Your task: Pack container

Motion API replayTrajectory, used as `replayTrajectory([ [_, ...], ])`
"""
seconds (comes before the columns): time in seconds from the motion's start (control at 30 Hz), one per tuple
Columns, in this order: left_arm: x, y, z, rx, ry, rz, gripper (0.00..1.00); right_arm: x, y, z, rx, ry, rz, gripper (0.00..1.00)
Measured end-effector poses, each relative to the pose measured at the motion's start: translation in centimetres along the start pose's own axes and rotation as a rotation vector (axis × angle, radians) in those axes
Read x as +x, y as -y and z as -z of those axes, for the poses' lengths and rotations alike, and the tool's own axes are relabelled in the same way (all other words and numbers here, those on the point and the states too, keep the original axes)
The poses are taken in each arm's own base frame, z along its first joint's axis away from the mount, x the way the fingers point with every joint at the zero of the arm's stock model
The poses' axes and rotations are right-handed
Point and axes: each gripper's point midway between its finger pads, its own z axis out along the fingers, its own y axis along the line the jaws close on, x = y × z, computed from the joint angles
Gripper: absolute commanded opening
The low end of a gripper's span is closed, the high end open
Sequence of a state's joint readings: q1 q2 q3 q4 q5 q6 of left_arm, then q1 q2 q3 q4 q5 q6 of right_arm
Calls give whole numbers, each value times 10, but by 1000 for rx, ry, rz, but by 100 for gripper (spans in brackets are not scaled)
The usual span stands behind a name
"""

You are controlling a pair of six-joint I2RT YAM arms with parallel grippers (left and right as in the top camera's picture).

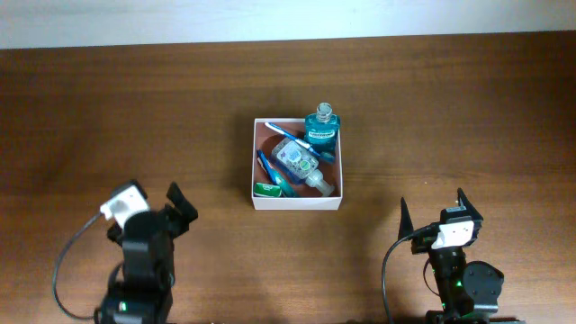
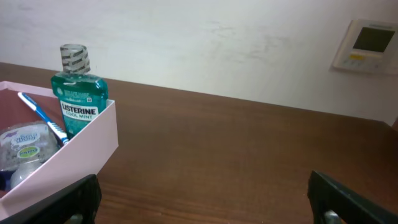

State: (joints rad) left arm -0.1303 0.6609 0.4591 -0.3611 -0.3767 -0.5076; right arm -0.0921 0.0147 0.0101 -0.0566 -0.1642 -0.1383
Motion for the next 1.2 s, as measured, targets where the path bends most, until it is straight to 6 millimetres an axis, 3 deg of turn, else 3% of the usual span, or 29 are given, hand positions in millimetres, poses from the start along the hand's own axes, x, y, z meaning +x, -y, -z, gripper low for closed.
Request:
replayTrajectory([
  [0.17, 6, -9, 7, 55, 131, 57, 99, 0, 0, 0, 0, 0, 0, 99],
  [0.43, 27, -19, -2, 112, 249, 111, 99, 0, 0, 0, 0, 0, 0, 99],
  [0.57, 29, -19, -1, 131, 286, 88, 99, 0, 0, 0, 0, 0, 0, 99],
  [0.8, 15, -13, 9, 181, 362, -68, 99, 0, 0, 0, 0, 0, 0, 99],
  [1.2, 11, -3, 21, 214, 433, -372, 99, 0, 0, 0, 0, 0, 1, 99],
])
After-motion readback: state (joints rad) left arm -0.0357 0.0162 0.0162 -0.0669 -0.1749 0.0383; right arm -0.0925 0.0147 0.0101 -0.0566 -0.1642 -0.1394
